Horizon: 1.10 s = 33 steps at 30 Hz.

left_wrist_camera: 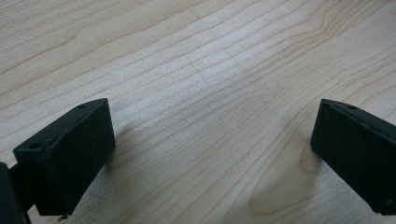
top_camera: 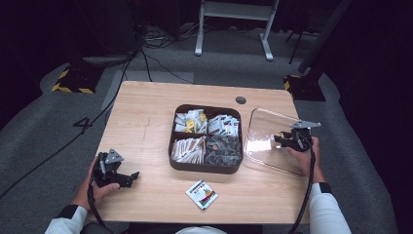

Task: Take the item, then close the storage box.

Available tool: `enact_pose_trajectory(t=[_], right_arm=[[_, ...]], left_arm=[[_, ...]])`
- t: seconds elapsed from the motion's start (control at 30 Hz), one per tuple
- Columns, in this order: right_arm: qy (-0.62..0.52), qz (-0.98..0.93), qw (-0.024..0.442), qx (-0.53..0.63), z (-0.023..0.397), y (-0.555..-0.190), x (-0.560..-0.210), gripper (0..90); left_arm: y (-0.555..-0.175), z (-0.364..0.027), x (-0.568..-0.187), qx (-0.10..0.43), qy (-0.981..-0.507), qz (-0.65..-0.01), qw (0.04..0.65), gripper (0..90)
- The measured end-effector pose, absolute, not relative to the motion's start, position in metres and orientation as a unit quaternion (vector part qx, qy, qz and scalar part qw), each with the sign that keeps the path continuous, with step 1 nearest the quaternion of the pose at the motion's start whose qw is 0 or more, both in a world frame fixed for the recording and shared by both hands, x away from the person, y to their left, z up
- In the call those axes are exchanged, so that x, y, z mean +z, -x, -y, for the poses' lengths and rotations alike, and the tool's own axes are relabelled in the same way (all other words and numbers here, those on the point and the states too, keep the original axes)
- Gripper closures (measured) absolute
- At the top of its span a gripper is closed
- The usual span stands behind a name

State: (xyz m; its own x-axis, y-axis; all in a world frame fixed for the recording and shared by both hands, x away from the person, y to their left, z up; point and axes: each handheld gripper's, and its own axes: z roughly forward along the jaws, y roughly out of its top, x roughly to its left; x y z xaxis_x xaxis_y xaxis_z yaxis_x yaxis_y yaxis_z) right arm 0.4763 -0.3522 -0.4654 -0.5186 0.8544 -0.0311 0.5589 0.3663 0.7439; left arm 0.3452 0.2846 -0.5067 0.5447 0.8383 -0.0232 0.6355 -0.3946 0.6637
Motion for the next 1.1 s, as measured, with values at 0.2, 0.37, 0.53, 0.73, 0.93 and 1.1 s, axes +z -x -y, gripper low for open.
enact_pose_trajectory(t=[0.2, 0.37, 0.53, 0.73, 0.93, 1.1], right_arm=[[-0.435, -0.791, 0.223, 0.367, 0.349, -0.471, -0.447, 59.4], [-0.426, -0.786, 0.233, 0.383, 0.344, -0.469, -0.43, 59.4], [-0.42, -0.785, 0.239, 0.388, 0.34, -0.467, -0.418, 59.4], [-0.418, -0.783, 0.242, 0.392, 0.335, -0.466, -0.407, 59.5], [-0.418, -0.778, 0.242, 0.402, 0.329, -0.467, -0.397, 59.4], [-0.411, -0.782, 0.241, 0.4, 0.318, -0.467, -0.39, 59.4]], left_arm=[[-0.345, -0.285, -0.507, 0.16, -0.819, -0.45, 0.317, 0.0], [-0.345, -0.285, -0.507, 0.16, -0.82, -0.45, 0.317, 0.0], [-0.345, -0.285, -0.507, 0.16, -0.82, -0.45, 0.317, 0.1], [-0.345, -0.285, -0.507, 0.16, -0.819, -0.45, 0.317, 0.1], [-0.345, -0.285, -0.507, 0.16, -0.819, -0.45, 0.317, 0.1], [-0.345, -0.284, -0.507, 0.16, -0.818, -0.452, 0.317, 0.1]])
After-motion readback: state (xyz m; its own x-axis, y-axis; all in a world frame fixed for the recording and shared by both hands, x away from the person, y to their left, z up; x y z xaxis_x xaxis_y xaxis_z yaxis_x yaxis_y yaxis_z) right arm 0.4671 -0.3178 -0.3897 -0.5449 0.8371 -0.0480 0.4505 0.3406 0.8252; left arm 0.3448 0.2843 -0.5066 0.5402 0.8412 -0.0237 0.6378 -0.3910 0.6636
